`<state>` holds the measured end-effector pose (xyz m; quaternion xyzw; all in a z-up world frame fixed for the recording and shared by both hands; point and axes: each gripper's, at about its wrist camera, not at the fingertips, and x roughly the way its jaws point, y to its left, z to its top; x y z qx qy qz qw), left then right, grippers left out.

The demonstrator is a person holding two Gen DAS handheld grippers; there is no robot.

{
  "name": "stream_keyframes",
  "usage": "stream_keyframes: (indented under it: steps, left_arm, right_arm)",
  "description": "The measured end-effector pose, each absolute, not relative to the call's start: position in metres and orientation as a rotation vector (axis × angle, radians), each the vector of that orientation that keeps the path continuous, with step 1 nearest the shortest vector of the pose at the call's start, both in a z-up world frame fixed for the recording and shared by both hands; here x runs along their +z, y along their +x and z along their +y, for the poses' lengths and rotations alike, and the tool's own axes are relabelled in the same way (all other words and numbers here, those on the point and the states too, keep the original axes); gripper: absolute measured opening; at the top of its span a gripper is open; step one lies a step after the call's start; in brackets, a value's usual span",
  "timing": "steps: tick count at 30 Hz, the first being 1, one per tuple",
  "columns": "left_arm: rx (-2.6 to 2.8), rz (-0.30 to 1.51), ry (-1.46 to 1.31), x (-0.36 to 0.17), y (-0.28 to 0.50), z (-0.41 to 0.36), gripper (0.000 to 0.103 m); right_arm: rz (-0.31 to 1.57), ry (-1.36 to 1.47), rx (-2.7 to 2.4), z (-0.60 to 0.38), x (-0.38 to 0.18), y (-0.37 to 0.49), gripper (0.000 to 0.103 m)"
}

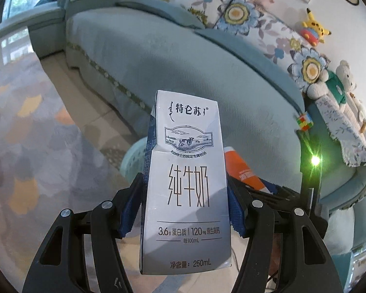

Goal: Collect trash
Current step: 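Carry both items to the blue wastebasket and open both tools to drop them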

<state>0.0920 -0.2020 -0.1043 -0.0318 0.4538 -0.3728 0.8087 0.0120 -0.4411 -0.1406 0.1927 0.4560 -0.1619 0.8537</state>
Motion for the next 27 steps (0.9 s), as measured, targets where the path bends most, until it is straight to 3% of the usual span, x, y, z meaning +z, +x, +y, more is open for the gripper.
stream_keyframes:
  steps: [9, 15, 27]
  left_arm:
    - [-0.788, 0.964, -0.031, -0.109, 0.092, -0.202, 0.07]
    - [-0.791, 0.937, -0.05, -0.102, 0.09, -0.195, 0.071]
    - [-0.731, 0.791, -0.048, -0.05, 0.071, -0.153, 0.07]
  right_arm:
    - [1.036, 0.424, -0.355, -0.433, -0.162, 0.024, 0.082]
    - [1.02, 0.428, -0.342, -0.432, -0.16, 0.018, 0.082]
    - [0.789, 0.338, -0.218, -0.395, -0.096, 0.004, 0.082]
